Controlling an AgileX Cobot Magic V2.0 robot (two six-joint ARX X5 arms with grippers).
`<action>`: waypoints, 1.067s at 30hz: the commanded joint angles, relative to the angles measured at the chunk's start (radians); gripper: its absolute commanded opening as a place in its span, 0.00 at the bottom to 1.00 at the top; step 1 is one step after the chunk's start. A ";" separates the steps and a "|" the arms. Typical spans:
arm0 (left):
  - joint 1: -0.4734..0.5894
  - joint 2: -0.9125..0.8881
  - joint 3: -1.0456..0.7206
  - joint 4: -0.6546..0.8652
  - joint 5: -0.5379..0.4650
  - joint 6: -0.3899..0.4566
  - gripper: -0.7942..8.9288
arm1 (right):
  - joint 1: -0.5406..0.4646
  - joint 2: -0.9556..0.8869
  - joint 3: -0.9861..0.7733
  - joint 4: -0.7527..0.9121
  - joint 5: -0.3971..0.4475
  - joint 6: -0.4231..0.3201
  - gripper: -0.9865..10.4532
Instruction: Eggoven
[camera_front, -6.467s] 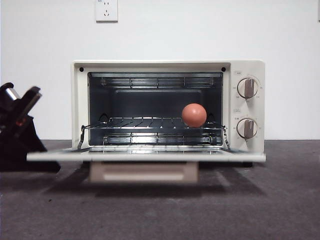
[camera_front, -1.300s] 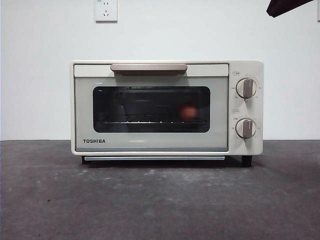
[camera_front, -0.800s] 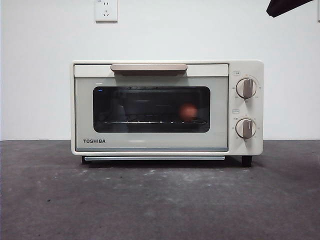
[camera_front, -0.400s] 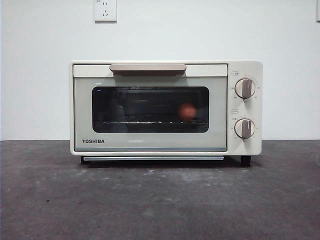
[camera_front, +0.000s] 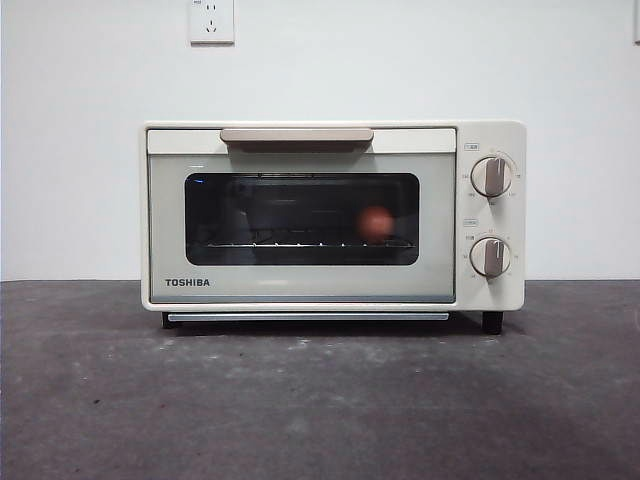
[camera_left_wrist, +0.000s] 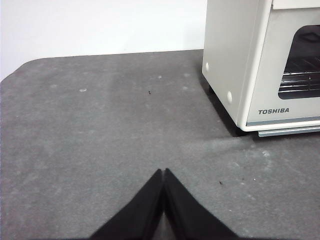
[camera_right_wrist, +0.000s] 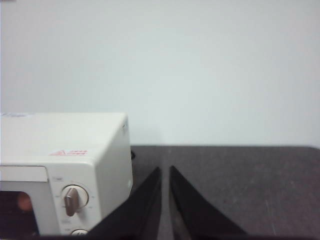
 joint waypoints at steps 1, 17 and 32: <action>0.001 -0.002 -0.027 -0.004 0.005 -0.009 0.09 | -0.003 -0.062 -0.135 0.085 -0.002 -0.010 0.09; 0.001 -0.001 -0.027 -0.004 0.005 -0.009 0.09 | 0.004 -0.204 -0.383 0.005 -0.003 0.013 0.09; 0.001 -0.002 -0.027 -0.004 0.005 -0.009 0.09 | 0.004 -0.204 -0.383 -0.031 -0.002 0.019 0.09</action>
